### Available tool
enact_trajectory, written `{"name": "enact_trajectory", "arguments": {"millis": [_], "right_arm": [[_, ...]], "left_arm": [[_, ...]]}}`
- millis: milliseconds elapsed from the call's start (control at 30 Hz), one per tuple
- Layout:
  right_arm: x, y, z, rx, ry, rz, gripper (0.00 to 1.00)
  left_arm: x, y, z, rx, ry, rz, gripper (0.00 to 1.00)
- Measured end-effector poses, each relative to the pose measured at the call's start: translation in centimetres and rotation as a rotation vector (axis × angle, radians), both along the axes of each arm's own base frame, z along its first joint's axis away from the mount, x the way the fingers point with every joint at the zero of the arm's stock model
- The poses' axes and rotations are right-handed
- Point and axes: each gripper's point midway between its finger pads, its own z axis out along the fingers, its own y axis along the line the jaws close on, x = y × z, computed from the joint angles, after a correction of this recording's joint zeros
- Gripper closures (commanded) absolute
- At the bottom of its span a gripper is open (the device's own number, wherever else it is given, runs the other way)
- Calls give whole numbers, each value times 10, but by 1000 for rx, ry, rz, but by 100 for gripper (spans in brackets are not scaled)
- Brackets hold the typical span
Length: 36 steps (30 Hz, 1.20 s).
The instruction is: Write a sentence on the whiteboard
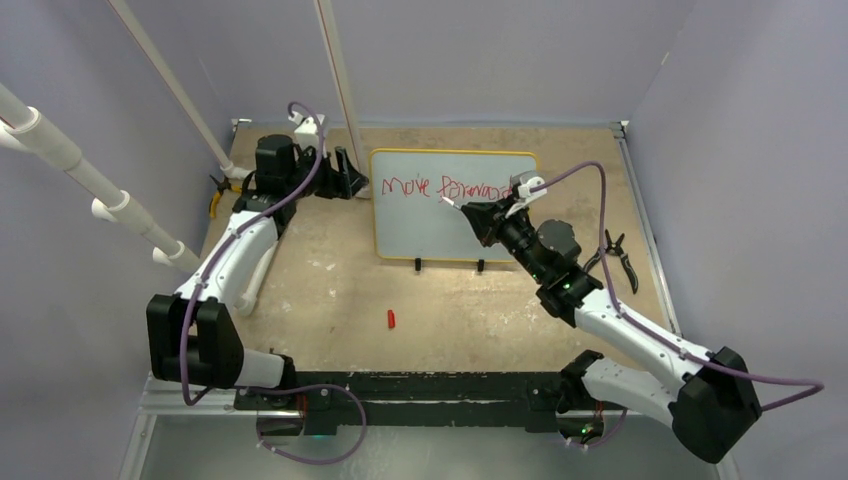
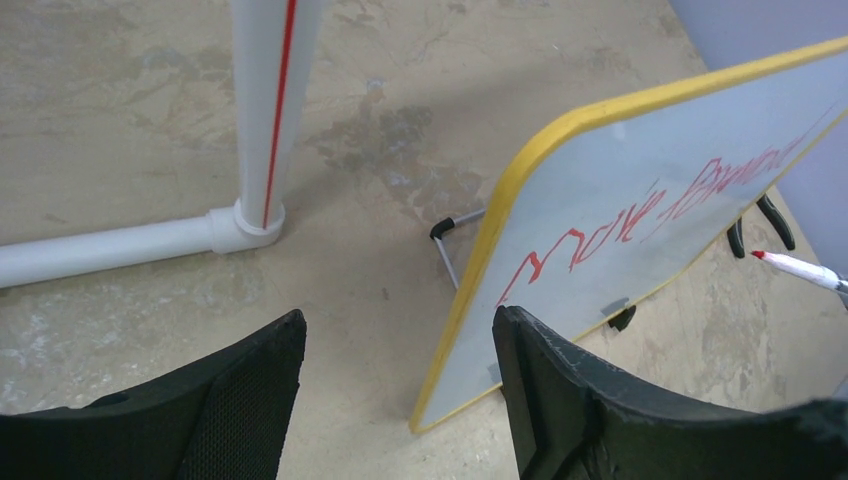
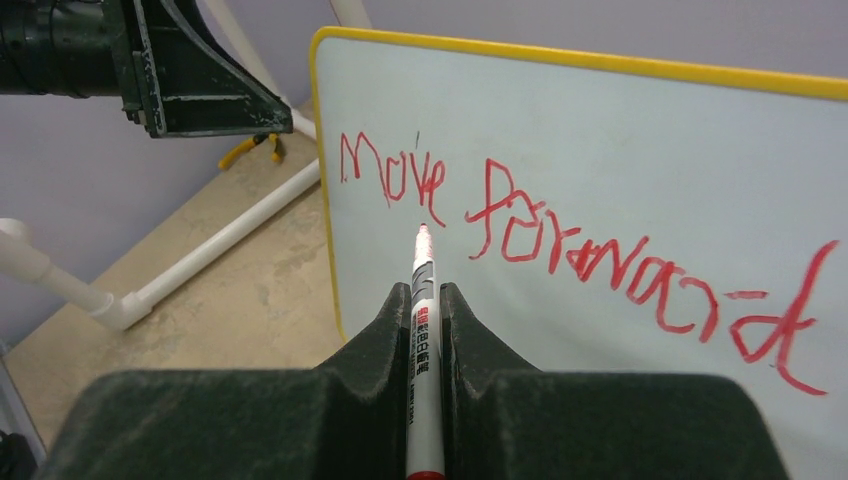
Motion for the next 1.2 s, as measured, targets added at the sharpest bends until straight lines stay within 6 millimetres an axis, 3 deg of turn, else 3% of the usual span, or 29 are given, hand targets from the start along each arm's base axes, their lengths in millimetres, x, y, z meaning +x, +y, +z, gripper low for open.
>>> {"name": "enact_trajectory", "arguments": {"millis": [100,467,867,1200], "right_arm": [[2,11,-9,-5,18,24,100],[-4,88,-32,-75,27,152,100],[13,125,-55,-167,19,101,100],[23,135,-67,-208,20,76,100]], "left_arm": [[-6,-5,-11,-19,26,-31,33],[-11,-24,-19,-97,19,-136,42],[-8,-32,-26,-138,32,-162,50],[-6,-33,-36,-133,55,-158,60]]}}
